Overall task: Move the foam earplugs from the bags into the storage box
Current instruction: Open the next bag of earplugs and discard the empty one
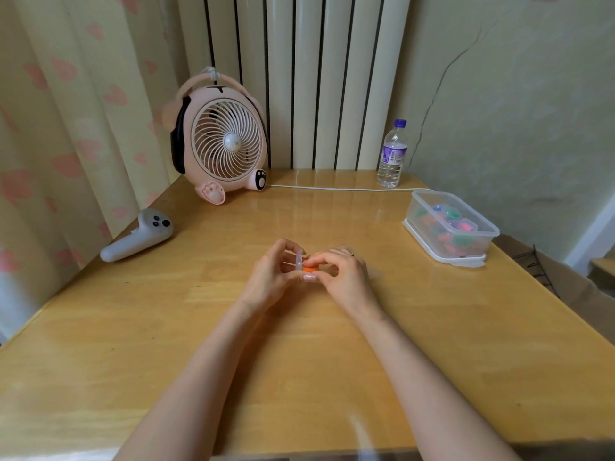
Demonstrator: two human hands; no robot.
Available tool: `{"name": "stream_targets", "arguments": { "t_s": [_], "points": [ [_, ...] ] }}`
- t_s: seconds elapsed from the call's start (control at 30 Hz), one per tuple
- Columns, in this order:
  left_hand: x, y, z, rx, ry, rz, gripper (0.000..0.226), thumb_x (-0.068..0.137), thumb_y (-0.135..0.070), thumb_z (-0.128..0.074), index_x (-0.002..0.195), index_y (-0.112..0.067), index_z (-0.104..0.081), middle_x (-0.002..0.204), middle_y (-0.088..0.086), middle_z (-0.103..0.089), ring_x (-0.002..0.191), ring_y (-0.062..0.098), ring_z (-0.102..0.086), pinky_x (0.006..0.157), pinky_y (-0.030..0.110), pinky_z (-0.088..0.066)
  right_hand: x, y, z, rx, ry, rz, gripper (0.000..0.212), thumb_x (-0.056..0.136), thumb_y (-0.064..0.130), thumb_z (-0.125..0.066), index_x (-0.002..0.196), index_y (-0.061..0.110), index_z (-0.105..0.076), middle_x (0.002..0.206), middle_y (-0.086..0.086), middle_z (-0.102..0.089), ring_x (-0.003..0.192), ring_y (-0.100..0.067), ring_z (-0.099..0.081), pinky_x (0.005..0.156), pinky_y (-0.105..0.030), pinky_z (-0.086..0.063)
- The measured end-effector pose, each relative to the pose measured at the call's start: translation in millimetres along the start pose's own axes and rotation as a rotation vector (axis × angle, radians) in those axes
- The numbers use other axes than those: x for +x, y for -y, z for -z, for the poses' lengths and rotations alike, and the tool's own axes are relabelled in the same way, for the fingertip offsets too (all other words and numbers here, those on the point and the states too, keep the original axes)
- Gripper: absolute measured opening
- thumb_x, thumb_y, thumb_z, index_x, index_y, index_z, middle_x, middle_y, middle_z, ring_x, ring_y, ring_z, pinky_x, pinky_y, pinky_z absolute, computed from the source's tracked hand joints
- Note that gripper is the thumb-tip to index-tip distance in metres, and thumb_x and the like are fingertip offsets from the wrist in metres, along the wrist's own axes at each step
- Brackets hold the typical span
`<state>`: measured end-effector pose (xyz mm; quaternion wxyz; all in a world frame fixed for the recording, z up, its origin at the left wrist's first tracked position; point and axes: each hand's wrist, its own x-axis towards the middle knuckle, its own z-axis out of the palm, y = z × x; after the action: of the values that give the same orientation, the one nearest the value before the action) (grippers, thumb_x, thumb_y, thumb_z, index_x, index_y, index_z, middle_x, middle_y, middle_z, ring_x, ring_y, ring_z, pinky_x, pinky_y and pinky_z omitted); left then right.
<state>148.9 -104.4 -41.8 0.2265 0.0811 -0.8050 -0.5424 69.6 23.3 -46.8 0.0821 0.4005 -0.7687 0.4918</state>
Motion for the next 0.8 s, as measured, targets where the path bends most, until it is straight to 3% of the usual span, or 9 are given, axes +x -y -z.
{"name": "stream_targets", "arguments": {
  "t_s": [0.07, 0.13, 0.27, 0.4, 0.53, 0.63, 0.73, 0.8],
  "points": [
    [0, 0, -1, -0.006, -0.005, -0.002, 0.039, 0.067, -0.010, -0.079, 0.093, -0.014, -0.051, 0.087, 0.010, -0.066, 0.073, 0.012, -0.063, 0.072, 0.027, -0.048, -1, 4, 5, 0.024, 0.035, -0.042, 0.023, 0.071, -0.001, -0.072, 0.088, 0.015, -0.074, 0.084, 0.016, -0.065, 0.084, 0.008, -0.052, 0.082, -0.021, -0.046],
    [0, -1, -1, -0.016, -0.026, -0.005, 0.039, 0.066, -0.010, -0.080, 0.092, -0.014, -0.051, 0.087, 0.007, -0.068, 0.072, 0.010, -0.064, 0.072, 0.025, -0.049, -1, 7, 8, 0.056, 0.026, -0.093, 0.030, 0.074, -0.006, -0.065, 0.095, 0.015, -0.073, 0.084, 0.022, -0.061, 0.083, 0.003, -0.058, 0.079, -0.014, -0.047],
    [1, -3, -2, 0.040, -0.076, -0.021, 0.040, 0.065, -0.009, -0.082, 0.093, -0.012, -0.054, 0.090, 0.005, -0.066, 0.074, 0.012, -0.062, 0.073, 0.026, -0.049, 1, 4, 9, 0.143, -0.034, -0.216, 0.028, 0.082, -0.006, -0.057, 0.095, 0.016, -0.070, 0.095, 0.000, -0.070, 0.082, -0.015, -0.066, 0.076, -0.022, -0.053],
    [1, 1, -8, 0.240, -0.114, -0.188, 0.043, 0.060, -0.019, -0.085, 0.094, -0.017, -0.059, 0.090, -0.004, -0.056, 0.072, -0.002, -0.054, 0.067, 0.009, -0.042, 0, 16, 10, 0.563, 0.093, -0.446, 0.006, 0.089, 0.015, -0.062, 0.094, 0.016, -0.061, 0.078, -0.009, -0.067, 0.055, -0.013, -0.062, 0.055, -0.025, -0.056],
    [0, 1, -12, 0.296, -0.109, -0.279, 0.045, 0.062, -0.019, -0.084, 0.103, -0.013, -0.065, 0.092, -0.008, -0.047, 0.082, -0.009, -0.050, 0.070, 0.004, -0.040, 0, 19, 11, 0.647, 0.118, -0.506, 0.027, 0.085, 0.005, -0.066, 0.109, 0.009, -0.056, 0.076, -0.009, -0.065, 0.049, -0.009, -0.058, 0.055, -0.024, -0.055],
    [0, -1, -12, 0.286, -0.087, -0.285, 0.047, 0.068, -0.020, -0.079, 0.111, -0.013, -0.062, 0.099, 0.000, -0.054, 0.083, -0.002, -0.054, 0.071, 0.012, -0.047, 1, 17, 15, 0.685, 0.087, -0.538, 0.034, 0.084, -0.001, -0.065, 0.115, 0.006, -0.054, 0.079, -0.012, -0.065, 0.050, -0.011, -0.062, 0.055, -0.023, -0.056],
    [-1, -1, -13, 0.306, -0.069, -0.297, 0.041, 0.069, -0.020, -0.067, 0.108, -0.010, -0.063, 0.101, 0.004, -0.062, 0.084, 0.013, -0.061, 0.074, 0.018, -0.050, 1, 15, 17, 0.693, 0.082, -0.536, 0.034, 0.083, -0.003, -0.064, 0.114, 0.005, -0.055, 0.081, -0.016, -0.065, 0.053, -0.016, -0.064, 0.056, -0.025, -0.056],
    [-1, 0, -13, 0.309, -0.072, -0.299, 0.039, 0.069, -0.020, -0.067, 0.107, -0.009, -0.064, 0.100, 0.005, -0.064, 0.083, 0.015, -0.062, 0.074, 0.018, -0.050, 1, 15, 19, 0.684, 0.077, -0.535, 0.033, 0.082, -0.004, -0.065, 0.113, 0.005, -0.056, 0.083, -0.018, -0.067, 0.054, -0.018, -0.064, 0.058, -0.026, -0.057]
  ]
}}
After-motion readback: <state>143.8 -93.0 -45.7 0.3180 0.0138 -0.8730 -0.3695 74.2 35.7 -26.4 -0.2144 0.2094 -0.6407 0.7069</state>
